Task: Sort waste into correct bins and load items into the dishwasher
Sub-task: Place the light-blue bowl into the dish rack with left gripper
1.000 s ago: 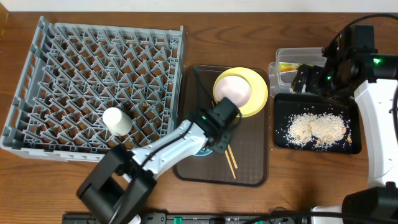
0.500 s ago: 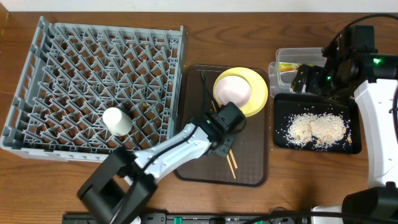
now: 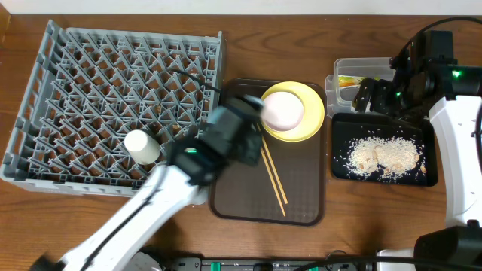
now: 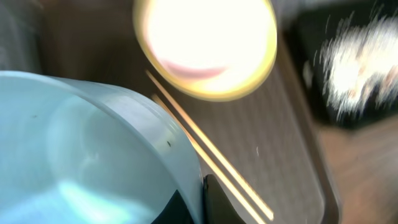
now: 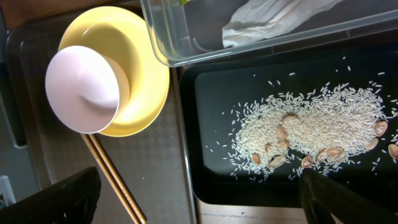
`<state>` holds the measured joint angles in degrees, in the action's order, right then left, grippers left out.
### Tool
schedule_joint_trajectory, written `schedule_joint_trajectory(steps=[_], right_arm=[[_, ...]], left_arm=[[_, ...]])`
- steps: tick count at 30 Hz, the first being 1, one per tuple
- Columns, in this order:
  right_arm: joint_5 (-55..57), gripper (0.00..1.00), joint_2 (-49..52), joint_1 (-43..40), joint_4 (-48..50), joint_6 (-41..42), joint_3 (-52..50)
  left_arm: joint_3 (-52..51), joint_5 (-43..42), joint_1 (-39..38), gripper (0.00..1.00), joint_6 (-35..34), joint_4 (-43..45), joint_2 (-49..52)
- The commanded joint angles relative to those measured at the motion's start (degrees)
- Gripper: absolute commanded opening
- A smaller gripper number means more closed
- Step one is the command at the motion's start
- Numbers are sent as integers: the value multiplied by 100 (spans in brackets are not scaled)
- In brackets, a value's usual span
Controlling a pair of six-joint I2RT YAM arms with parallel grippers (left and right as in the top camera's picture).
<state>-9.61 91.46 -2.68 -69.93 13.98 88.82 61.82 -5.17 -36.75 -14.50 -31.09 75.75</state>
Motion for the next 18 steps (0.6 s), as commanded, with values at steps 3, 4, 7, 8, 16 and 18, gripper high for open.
schedule_joint_trajectory(steps=[3,4,7,8,16,18], right_arm=[[-50,99,-59,-9,-15,-79,31],[-50,99,-59,-9,-13,-79,31],[-48,99,-59,-9,-17,-79,31],[-50,99,-59,-9,-17,-81,31],[-48,99,-59,-9,-9,-103,31],[-48,99,-59,-9,-9,-120,31]], left_arm=[[260,-1263,1353,8,638,225,-669],[260,-1676,1714,7,688,289,-691],[260,-2850,2662,7,723,474,-605],[260,-3322,2986,7,723,573,-535],[260,-6876,4846,8,459,1773,562],[260,-7578,5169,8,87,2277,1104]])
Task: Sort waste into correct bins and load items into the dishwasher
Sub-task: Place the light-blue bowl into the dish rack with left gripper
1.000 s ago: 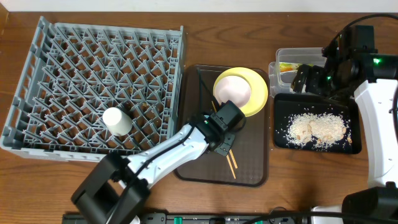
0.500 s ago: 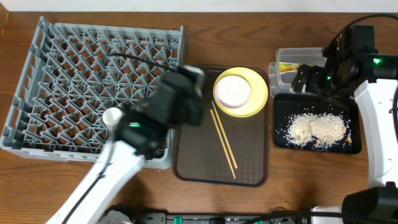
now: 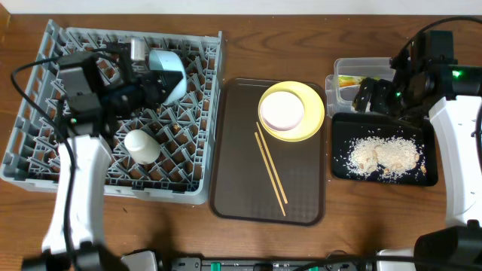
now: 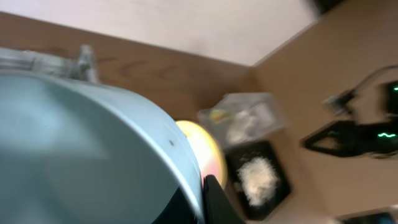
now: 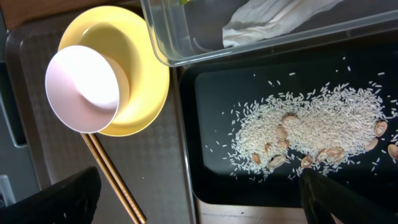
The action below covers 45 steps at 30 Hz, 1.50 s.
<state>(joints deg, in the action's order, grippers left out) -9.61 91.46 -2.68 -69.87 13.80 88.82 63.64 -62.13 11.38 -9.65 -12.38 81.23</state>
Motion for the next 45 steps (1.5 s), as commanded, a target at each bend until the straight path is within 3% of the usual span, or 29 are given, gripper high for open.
schedule_joint_trajectory(steps=[1,8,18,20,22,23,24,27,30,37,45], right_arm=[[-48,99,-59,-9,-15,-103,31],[-48,99,-59,-9,-20,-105,31],[-46,99,-59,-9,-26,-105,31],[-48,99,-59,-9,-33,-105,31],[-46,99,-59,-9,-44,-105,31],[-46,99,-59,-9,-46,-105,31],[-46,99,-59,-9,-44,-105,31],[-46,99,-59,-9,-44,-105,31],[-46,99,-59,-9,-44,-105,31],[-46,99,-59,-4,-68,-125,31],[-42,99,-59,-4,-83,-166,31]], left_arm=[[79,-2068,450,7,-542,610,774],[79,-2428,778,7,-1427,1845,1923],[76,-2339,1241,8,-1314,1915,2511],[55,-2201,1408,21,-1314,1908,2542],[17,-2070,1569,25,-1311,1882,2546],[0,-2055,1659,33,-1311,1882,2546],[-9,-2057,1744,47,-1311,1878,2546],[-11,-2059,2000,66,-1316,1864,2546],[-15,-2057,2221,77,-1314,1847,2546],[-20,-2048,2728,87,-1318,1847,2546],[-20,-1945,2717,89,-1954,1849,2378]])
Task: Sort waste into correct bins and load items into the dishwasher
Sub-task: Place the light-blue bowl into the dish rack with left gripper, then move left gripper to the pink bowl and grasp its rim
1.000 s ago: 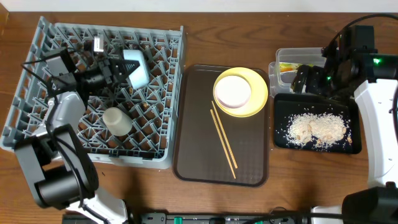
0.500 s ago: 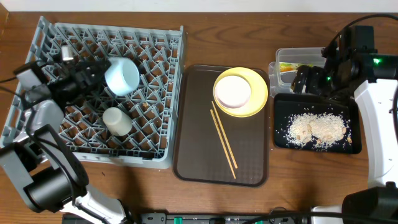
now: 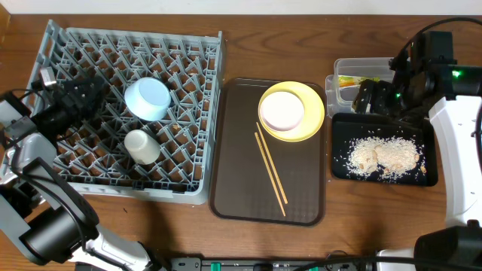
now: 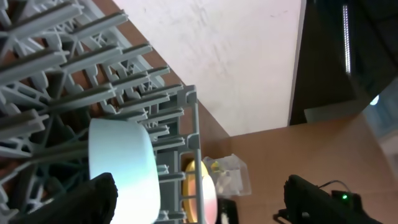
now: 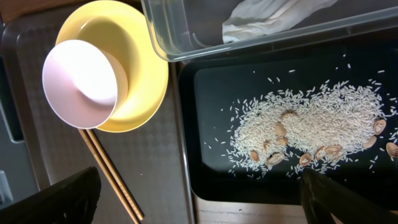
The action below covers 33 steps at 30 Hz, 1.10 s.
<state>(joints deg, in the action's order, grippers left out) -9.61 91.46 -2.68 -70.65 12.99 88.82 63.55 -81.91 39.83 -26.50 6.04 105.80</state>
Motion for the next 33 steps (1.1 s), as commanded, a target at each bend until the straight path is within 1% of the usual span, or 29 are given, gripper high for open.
schedule_joint_trajectory(steps=[1,6,13,16,18,20,21,22,25,29,33], right_arm=[[-33,99,-59,-4,-4,-85,31],[-31,99,-59,-4,-9,-87,31],[-31,99,-59,-4,-9,-90,31],[-31,99,-59,-4,-20,-109,31],[-26,99,-59,-4,-31,-131,31],[-22,99,-59,-4,-42,-133,31],[31,99,-59,-4,-52,-133,31],[42,99,-59,-4,-55,-138,31],[39,99,-59,-4,-57,-149,31],[83,99,-59,-4,-55,-149,31],[214,99,-59,-4,-98,-146,31]], left_arm=[[-11,81,-214,89,-352,7,-157],[-9,472,-734,89,-579,9,-656],[22,1637,-1829,90,-935,9,-1449],[105,2081,-2371,90,-935,7,-1615],[179,2229,-2677,90,-874,4,-1633],[256,2275,-2990,90,-562,7,-1633],[337,2437,-3287,90,-199,-184,-1633],[387,2549,-3392,90,2,-352,-1633],[664,3185,-3716,90,896,-1338,-1633],[1220,4321,-4159,90,1952,-2796,-1633],[1786,5407,-4651,90,2444,-3694,-1633]])
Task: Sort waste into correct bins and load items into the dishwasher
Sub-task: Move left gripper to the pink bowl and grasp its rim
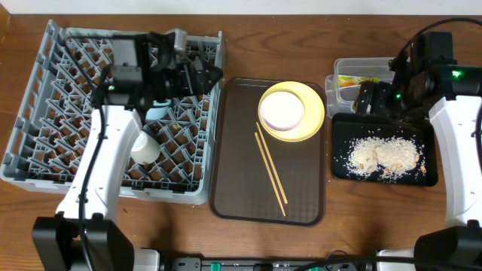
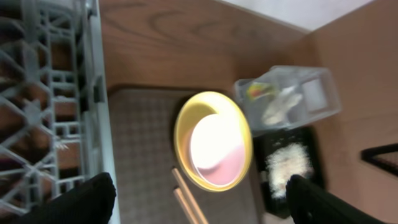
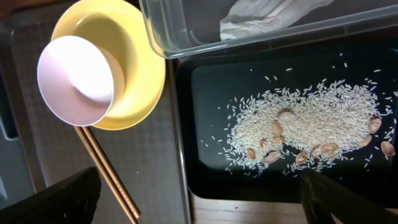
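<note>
My left gripper point(image 1: 202, 75) hangs open and empty over the right edge of the grey dish rack point(image 1: 45, 128), facing the tray. A light blue cup point(image 1: 156, 113) sits in the rack, partly hidden under the left arm, with a white cup point(image 1: 143, 147) nearer the front. On the brown tray point(image 1: 241, 196) a pink bowl point(image 2: 214, 149) rests in a yellow bowl point(image 2: 186, 118), beside a pair of chopsticks point(image 1: 271, 172). My right gripper point(image 1: 370, 98) is open above the black tray point(image 3: 205, 168) of rice and shells.
A clear plastic bin point(image 3: 186, 37) holding a crumpled white tissue point(image 3: 261, 15) stands behind the black tray at the far right. The rack's rim stands between the left gripper and the brown tray. Bare wooden table point(image 1: 354, 241) lies along the front.
My left gripper has moved from the rack's left side to its right edge and now looks down at the yellow bowl. The blue cup stays in the rack. The right arm has barely shifted.
My left gripper held the blue cup over the brown tray beside the bowls. Then it held the cup above the far part of the rack. Later the cup stood in the rack and the gripper was open at the left; now it is by the tray.
</note>
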`<state>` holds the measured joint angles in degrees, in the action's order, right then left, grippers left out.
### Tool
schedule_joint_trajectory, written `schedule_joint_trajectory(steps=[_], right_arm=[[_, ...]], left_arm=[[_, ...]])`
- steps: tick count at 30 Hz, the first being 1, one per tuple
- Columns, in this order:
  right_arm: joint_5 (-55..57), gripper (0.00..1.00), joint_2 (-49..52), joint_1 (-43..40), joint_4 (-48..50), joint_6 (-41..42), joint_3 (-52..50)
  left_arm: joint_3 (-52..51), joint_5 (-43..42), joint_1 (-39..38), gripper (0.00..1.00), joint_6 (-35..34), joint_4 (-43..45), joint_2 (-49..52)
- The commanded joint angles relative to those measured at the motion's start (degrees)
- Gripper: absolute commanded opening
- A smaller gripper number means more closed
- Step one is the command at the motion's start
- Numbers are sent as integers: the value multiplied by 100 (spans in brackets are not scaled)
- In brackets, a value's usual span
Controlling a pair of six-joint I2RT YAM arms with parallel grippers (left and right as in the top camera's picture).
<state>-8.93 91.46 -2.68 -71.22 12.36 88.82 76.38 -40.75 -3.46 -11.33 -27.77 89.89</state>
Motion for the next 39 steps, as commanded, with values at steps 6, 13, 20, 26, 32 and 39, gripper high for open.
schedule_joint_trajectory(steps=[6,13,20,26,32,39], right_arm=[[682,99,-59,-44,-133,114,31],[1189,99,-59,-374,-302,756,31],[1189,99,-59,-455,-337,756,31],[1189,99,-59,-455,-330,756,31],[1187,99,-59,-452,-337,756,31],[1165,99,-59,-452,-337,756,31]], left_arm=[[667,2557,-1298,90,1499,-625,4],[625,3311,-2629,91,2413,-385,476],[625,3309,-3327,91,2422,181,1440],[625,3307,-3672,89,2417,507,2164],[625,3320,-3891,73,2420,651,2712],[625,3421,-3899,41,2420,671,2955]])
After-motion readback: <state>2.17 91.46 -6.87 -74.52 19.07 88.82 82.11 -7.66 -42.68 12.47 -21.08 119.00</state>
